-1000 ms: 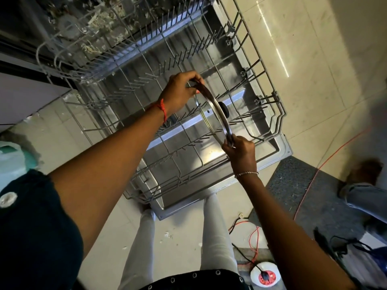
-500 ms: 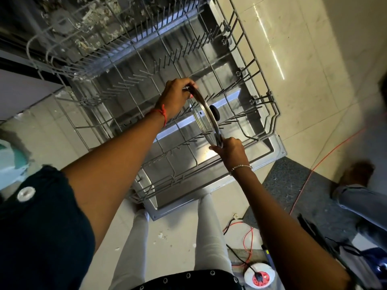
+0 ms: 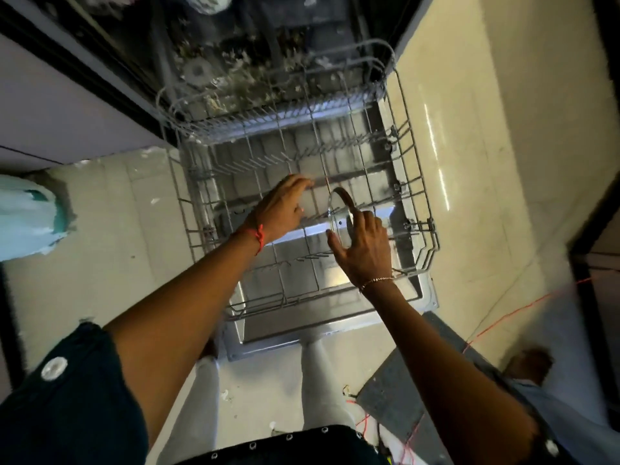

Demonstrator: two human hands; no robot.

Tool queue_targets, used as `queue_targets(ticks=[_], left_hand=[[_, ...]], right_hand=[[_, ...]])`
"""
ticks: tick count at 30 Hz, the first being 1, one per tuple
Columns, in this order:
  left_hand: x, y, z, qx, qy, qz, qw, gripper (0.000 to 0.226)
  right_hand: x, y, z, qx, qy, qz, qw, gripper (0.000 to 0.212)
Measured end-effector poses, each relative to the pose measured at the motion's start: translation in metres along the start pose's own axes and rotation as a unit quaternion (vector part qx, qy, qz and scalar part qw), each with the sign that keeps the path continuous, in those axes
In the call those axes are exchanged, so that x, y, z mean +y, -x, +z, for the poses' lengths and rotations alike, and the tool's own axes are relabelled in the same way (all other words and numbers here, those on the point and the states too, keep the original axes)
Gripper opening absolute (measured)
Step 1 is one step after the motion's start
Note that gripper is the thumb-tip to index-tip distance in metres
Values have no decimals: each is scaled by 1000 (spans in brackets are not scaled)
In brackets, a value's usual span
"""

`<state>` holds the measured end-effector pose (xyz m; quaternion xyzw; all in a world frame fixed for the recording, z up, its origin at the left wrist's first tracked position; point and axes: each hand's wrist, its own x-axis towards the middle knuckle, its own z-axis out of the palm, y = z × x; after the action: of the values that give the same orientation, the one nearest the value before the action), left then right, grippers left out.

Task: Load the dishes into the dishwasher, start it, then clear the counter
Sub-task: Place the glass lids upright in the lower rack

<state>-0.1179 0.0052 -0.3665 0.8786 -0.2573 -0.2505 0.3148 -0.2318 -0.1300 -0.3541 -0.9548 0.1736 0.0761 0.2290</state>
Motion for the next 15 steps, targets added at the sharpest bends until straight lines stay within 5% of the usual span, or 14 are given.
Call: queue_targets(ticks=[7,15], left_hand=[[-23,95,-110,52,-46,-27,997,41],[-56,258,-296,168,-102,6,981,39]], right_hand=[[-129,-1,-29,-65,125,-175,974,47],[-362,28,-68,-38,169,-328,929,32]])
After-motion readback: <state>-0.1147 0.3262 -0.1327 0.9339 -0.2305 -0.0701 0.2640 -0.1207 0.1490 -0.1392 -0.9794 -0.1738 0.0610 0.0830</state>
